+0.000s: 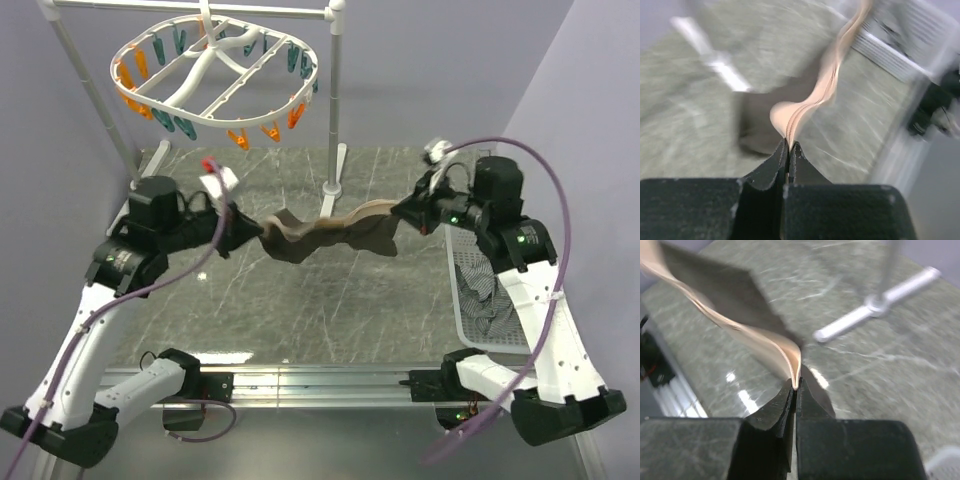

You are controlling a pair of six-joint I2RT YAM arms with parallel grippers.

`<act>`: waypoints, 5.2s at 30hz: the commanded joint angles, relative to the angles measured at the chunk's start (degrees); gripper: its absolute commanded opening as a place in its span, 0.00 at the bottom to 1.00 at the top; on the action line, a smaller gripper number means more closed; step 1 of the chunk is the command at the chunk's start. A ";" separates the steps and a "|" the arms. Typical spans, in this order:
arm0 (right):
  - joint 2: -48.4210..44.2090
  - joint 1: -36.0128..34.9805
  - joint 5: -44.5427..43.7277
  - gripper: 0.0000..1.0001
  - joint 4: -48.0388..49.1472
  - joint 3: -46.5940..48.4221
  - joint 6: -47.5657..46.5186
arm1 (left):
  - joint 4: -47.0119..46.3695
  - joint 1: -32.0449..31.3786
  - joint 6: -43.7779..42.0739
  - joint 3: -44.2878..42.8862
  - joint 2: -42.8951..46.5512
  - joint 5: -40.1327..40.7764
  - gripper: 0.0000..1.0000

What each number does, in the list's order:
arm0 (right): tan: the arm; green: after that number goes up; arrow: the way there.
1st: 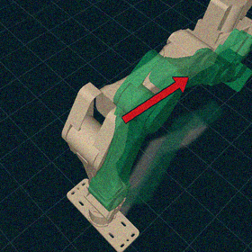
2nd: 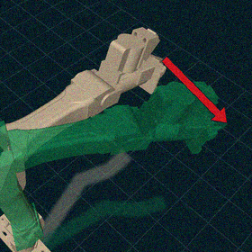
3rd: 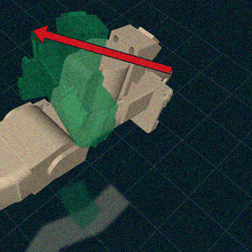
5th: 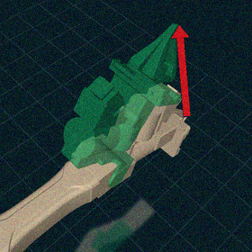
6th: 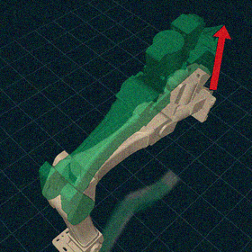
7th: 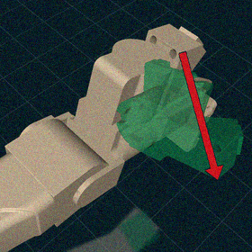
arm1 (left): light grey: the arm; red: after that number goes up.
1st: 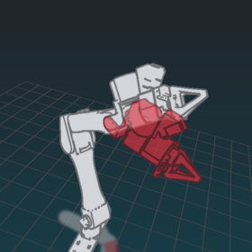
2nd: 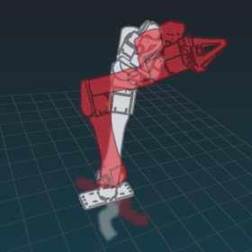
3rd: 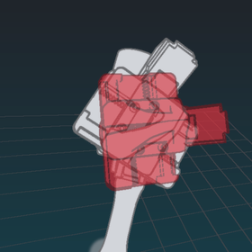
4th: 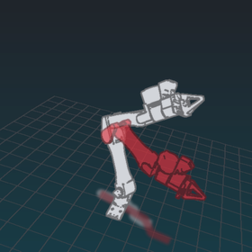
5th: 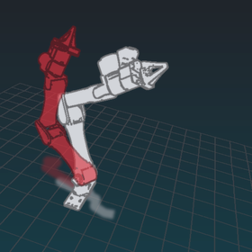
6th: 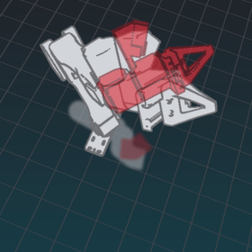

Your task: Clip the underwear to the hanger

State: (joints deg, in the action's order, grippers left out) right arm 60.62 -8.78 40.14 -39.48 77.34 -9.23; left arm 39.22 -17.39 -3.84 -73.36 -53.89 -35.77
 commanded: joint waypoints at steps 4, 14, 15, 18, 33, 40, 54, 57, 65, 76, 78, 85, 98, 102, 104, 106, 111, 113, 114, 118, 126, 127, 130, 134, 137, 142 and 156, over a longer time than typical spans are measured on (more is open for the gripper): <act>-2.79 -9.25 -2.77 0.00 -2.34 -1.67 -4.12 | 6.47 -11.18 -6.00 0.33 -2.79 -0.55 0.00; 0.47 1.94 0.98 0.00 -6.10 4.49 -11.02 | 14.88 1.07 -17.62 -5.21 -4.12 -10.65 0.00; -1.19 -2.52 0.82 0.00 -9.61 2.48 -13.77 | 17.70 -8.88 -19.00 -3.30 -4.38 -7.94 0.00; -3.13 -15.29 -6.11 0.00 -14.92 -4.88 -17.57 | 25.64 -22.38 -24.02 3.28 -5.70 -1.16 0.00; -11.84 -7.03 -5.25 0.00 0.68 -2.52 -15.53 | 14.26 -19.17 -25.67 -5.87 -2.62 0.91 0.00; -10.79 -18.91 -15.14 0.00 -14.16 -13.45 -26.81 | 24.63 -27.10 -30.13 5.88 -6.50 6.50 0.00; -9.11 -16.89 -18.70 0.00 -1.83 -6.41 -16.69 | 7.97 -17.15 -17.51 0.67 -0.87 11.52 0.00; -11.57 -16.89 -16.86 0.00 -1.99 -10.10 -17.13 | 9.55 -17.15 -19.88 4.27 2.29 10.20 0.00; -13.94 -17.15 -4.72 0.00 -13.51 -12.04 -19.60 | 25.72 -17.24 -23.68 2.88 3.61 -2.63 0.00; -5.90 -17.42 0.03 0.00 -13.78 -17.90 -16.60 | 29.68 -17.24 -19.63 3.82 -6.37 2.27 0.00; 0.86 -17.59 -2.86 0.00 -11.67 -20.20 -16.87 | 28.19 -17.24 -18.14 6.81 -10.69 6.66 0.00; 13.11 -17.15 -16.22 0.00 4.13 -21.70 -10.02 | 12.39 -14.17 -10.76 9.90 -23.71 20.11 0.00; 30.25 -14.69 -25.20 0.00 13.47 -19.34 -1.58 | -5.73 -9.16 -8.73 12.37 -37.77 25.14 0.07; 32.46 -14.25 -25.90 0.31 12.33 -17.40 0.09 | -6.00 -8.89 -9.08 11.31 -39.54 23.38 0.28; 31.41 -13.99 -25.47 0.43 11.80 -17.05 0.53 | -5.74 -8.89 -9.96 11.57 -38.32 22.33 0.41; 29.30 -13.38 -25.11 0.55 10.66 -15.91 0.36 | -5.04 -8.98 -10.66 12.45 -34.98 21.62 0.52; 21.22 -9.52 -21.78 0.57 6.70 -12.83 0.01 | -1.44 -8.89 -13.21 15.88 -21.48 17.41 0.73; 16.41 -7.93 -20.28 0.59 5.91 -11.96 -0.69 | -0.47 -8.89 -14.79 17.11 -16.10 15.74 0.86; 14.63 -7.23 -19.75 0.61 5.82 -11.78 -1.05 | 0.06 -8.89 -15.23 18.42 -13.29 14.42 0.90; 5.75 -4.68 -19.22 0.66 6.52 -11.25 -2.28 | 2.52 -8.98 -15.51 20.28 1.48 12.30 0.99; -7.17 -4.32 -18.61 0.85 11.00 -10.36 0.62 | -1.25 -8.89 -3.65 16.50 13.53 14.50 0.99; -8.14 -4.23 -17.91 0.86 11.88 -10.80 0.71 | -2.12 -8.89 0.19 16.06 13.98 14.33 0.99; -10.08 -4.23 -14.40 0.89 14.25 -12.04 1.85 | -6.16 -8.89 8.79 15.71 14.78 12.83 0.99; -10.87 -4.41 -6.14 0.81 20.22 -13.79 4.92 | -10.91 -8.20 18.06 12.29 14.60 14.48 0.94; -10.00 -6.77 -6.21 0.79 23.57 -12.84 6.60 | -11.10 -4.69 22.37 7.12 13.55 16.95 0.84; -7.63 -12.66 -11.56 0.79 29.45 -11.86 7.04 | -11.44 -0.20 24.22 0.77 12.05 23.99 0.67; 8.71 -30.95 -25.99 0.73 50.65 -4.05 1.94 | -25.06 10.18 33.37 -1.34 2.75 20.91 0.51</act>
State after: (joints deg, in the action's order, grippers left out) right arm 66.78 -38.70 17.98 2.81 68.66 -5.87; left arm 20.25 -7.55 26.92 -75.00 -48.86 -14.04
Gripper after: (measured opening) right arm 0.734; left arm 0.516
